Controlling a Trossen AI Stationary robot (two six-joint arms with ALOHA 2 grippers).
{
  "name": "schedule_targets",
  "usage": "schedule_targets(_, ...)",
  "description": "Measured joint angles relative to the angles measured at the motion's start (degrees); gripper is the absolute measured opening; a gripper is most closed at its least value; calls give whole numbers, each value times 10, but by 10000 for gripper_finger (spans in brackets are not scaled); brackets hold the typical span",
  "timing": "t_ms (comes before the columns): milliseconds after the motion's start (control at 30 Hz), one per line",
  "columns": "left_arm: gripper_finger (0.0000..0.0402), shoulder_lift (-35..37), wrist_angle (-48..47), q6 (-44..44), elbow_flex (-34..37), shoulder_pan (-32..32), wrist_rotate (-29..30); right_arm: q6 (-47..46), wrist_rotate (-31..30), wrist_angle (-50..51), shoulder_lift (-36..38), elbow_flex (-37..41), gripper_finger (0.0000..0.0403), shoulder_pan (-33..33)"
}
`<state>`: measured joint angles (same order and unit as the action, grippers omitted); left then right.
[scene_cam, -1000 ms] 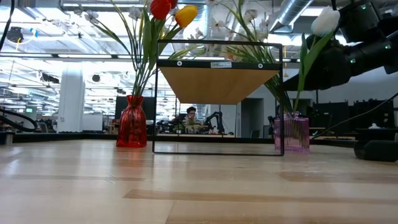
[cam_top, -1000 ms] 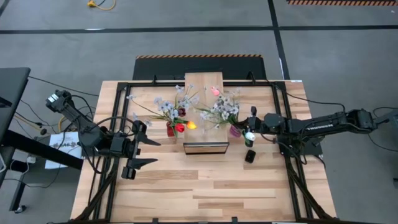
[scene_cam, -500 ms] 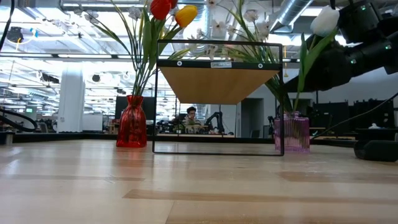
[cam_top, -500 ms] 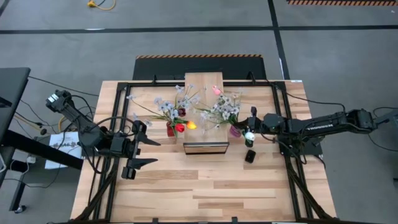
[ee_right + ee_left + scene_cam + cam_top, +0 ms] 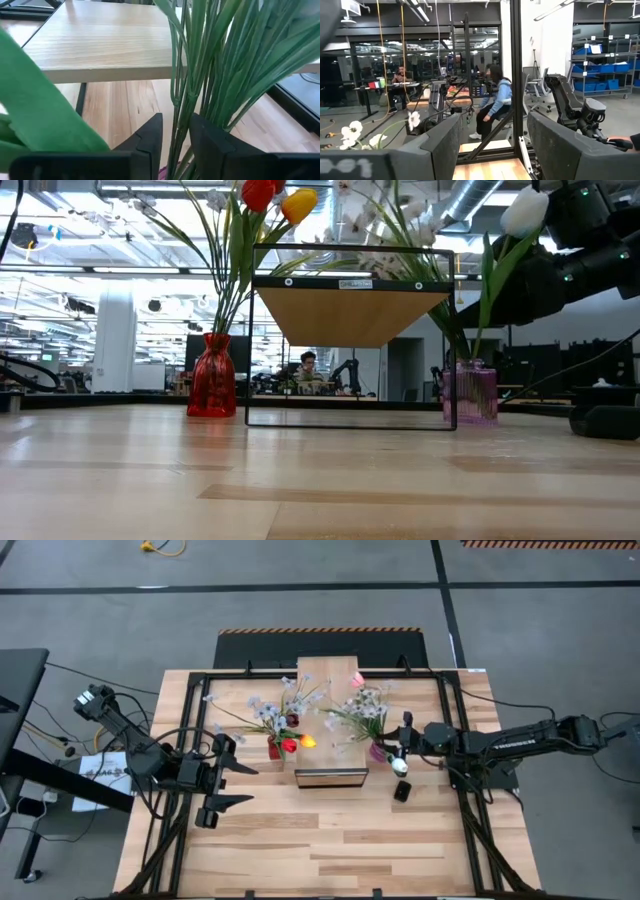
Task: Pick and place flowers into a vace then onto a shelf
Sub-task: Put the white flowers into the purple flower vase, then put the purple flower vase with flowers on the shelf
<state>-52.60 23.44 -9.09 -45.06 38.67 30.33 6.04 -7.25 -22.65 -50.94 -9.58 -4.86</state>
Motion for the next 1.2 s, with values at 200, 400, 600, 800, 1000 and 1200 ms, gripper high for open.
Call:
schedule_targets(200,217,0,0,4,0,0,0,0,0,4,12,0,91,0)
schedule_targets(400,217,0,0,6,0,0,-1,-6,-1,59,57,0,91,8)
schedule_targets(600,217,0,0,6,0,0,-1,-5,-6,103,114,0,91,34)
schedule_targets(800,217,0,0,6,0,0,-1,-6,-39,166,185,0,91,49)
schedule_targets(1000,217,0,0,9,0,0,-1,-6,-96,227,263,-11,92,59)
schedule_targets(1200,217,0,0,9,0,0,-1,-56,-212,338,320,-57,94,70)
